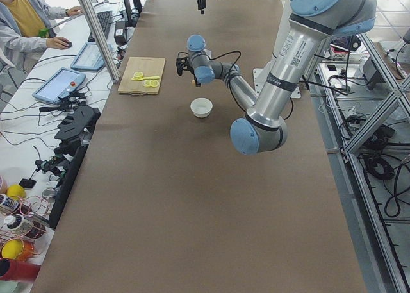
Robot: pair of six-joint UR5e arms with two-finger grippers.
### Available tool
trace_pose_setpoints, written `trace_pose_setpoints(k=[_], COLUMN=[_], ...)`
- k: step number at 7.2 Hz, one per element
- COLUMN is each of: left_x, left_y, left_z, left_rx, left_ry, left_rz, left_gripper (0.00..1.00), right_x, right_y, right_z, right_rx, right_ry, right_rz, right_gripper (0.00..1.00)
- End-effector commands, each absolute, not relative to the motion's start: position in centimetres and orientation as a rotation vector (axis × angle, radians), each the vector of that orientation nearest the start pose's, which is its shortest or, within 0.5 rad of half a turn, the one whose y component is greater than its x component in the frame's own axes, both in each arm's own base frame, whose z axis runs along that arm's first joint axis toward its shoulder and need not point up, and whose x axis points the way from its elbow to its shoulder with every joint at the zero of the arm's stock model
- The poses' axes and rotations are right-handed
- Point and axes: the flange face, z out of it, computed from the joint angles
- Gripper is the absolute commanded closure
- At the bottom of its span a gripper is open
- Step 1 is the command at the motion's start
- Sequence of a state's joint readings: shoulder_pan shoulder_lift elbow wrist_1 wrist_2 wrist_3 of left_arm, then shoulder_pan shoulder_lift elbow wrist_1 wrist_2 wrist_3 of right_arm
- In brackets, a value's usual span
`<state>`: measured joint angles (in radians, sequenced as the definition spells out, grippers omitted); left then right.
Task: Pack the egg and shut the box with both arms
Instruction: 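Lift the egg with the left gripper and carry it toward the egg box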
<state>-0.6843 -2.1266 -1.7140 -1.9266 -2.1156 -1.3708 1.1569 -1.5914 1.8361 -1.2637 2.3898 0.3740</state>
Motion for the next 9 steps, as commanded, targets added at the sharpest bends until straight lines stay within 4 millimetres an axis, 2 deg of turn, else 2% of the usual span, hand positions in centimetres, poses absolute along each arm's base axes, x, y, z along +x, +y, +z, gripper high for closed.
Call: trace_pose_setpoints(k=[1, 2, 4, 5, 6, 7, 8, 9], left_x=[48.7, 50.5, 52.9, 55.0, 56.0, 56.7, 57.6, 59.3], left_y=[-47.0, -45.8, -43.1, -42.2, -40.9, -39.5, -38.1, -37.9], left_z=[17.2, 16.8, 17.1, 17.2, 16.3, 15.8, 15.9, 18.1], left_rx=[0.155, 0.31, 0.598, 0.681, 0.756, 0.844, 0.9, 1.0], left_ry=[1.167, 1.125, 1.27, 1.305, 1.29, 1.257, 1.255, 1.194], left_rz=[-0.056, 0.011, 0.015, -0.027, -0.065, -0.031, 0.028, 0.041], left_gripper=[1.0, 1.0, 1.0, 1.0, 1.0, 1.0, 1.0, 1.0], right_x=[-14.4, -14.7, -14.9, -14.8, -14.8, -14.8, -14.9, -14.9], right_y=[-47.4, -47.4, -47.7, -47.8, -47.8, -47.6, -47.8, -47.9], right_z=[49.6, 49.5, 48.9, 48.8, 48.1, 47.1, 46.6, 46.6], right_rx=[0.164, 0.167, 0.176, 0.179, 0.19, 0.19, 0.195, 0.195], right_ry=[-0.942, -0.944, -0.948, -0.949, -0.954, -0.965, -0.969, -0.968], right_rz=[-0.244, -0.251, -0.255, -0.255, -0.26, -0.238, -0.236, -0.234], right_gripper=[0.01, 0.01, 0.01, 0.01, 0.01, 0.01, 0.01, 0.01])
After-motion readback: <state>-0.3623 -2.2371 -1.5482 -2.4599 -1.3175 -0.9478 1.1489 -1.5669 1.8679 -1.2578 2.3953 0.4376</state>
